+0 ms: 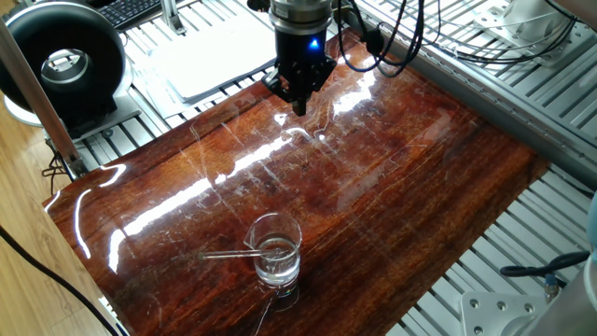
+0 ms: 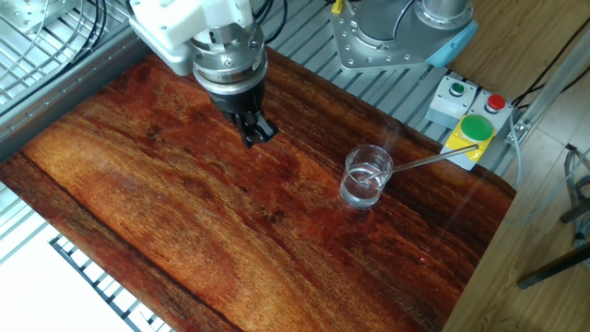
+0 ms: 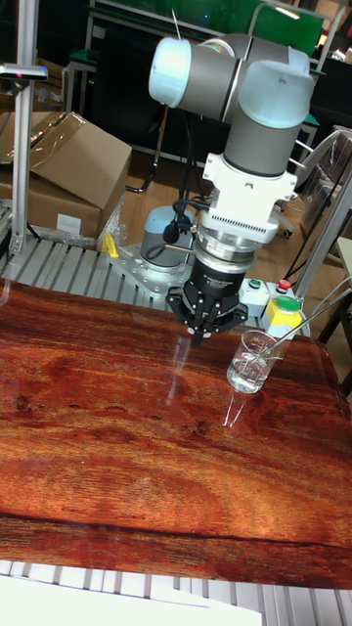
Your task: Stir the beaker with a glass rod
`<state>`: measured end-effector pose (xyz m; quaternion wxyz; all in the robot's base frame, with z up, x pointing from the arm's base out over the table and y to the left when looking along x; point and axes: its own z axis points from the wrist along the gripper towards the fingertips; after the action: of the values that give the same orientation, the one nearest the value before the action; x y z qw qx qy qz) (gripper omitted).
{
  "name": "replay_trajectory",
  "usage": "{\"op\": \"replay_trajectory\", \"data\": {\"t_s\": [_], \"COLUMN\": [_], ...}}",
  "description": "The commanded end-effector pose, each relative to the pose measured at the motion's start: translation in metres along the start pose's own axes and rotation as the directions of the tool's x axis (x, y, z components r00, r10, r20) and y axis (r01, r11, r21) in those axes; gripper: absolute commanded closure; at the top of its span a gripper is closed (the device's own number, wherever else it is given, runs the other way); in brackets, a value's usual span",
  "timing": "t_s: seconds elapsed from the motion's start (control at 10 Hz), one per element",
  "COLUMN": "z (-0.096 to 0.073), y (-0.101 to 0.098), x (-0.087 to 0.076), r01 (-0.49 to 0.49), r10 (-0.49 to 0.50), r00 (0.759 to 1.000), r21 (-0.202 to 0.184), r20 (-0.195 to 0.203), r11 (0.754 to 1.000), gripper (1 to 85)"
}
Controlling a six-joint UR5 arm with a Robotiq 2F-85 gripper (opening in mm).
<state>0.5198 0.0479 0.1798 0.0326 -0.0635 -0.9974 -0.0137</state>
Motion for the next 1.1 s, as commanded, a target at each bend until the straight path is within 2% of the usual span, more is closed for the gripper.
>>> {"op": "replay_trajectory", "data": {"t_s": [0.0, 0.1, 0.3, 0.4, 0.5, 0.6, 0.7, 0.8, 0.9, 1.0], "z": [-0.002, -0.002, -0.002, -0.002, -0.002, -0.003, -0.003, -0.003, -0.006, -0.005], "y": [-0.009, -0.008, -0.006, -0.011, -0.007, 0.005, 0.009, 0.011, 0.017, 0.026], "x": [0.002, 0.003, 0.004, 0.000, 0.000, 0.008, 0.015, 0.019, 0.033, 0.046], "r01": [0.157, 0.211, 0.343, 0.365, 0.353, 0.327, 0.320, 0.308, 0.293, 0.262], "r10": [-0.156, -0.211, -0.343, -0.364, -0.353, -0.328, -0.323, -0.313, -0.300, -0.272], "r00": [0.988, 0.977, 0.939, 0.931, 0.936, 0.945, 0.945, 0.948, 0.949, 0.956], "r21": [0.022, 0.018, 0.006, 0.029, 0.014, -0.041, -0.063, -0.073, -0.084, -0.091], "r20": [-0.016, -0.019, -0.024, -0.016, -0.010, -0.023, -0.045, -0.058, -0.094, -0.112], "r11": [0.987, 0.977, 0.939, 0.931, 0.936, 0.944, 0.945, 0.949, 0.952, 0.961], "gripper": [84.7, 84.7, 84.7, 84.7, 84.7, 84.7, 84.7, 84.7, 84.7, 84.7]}}
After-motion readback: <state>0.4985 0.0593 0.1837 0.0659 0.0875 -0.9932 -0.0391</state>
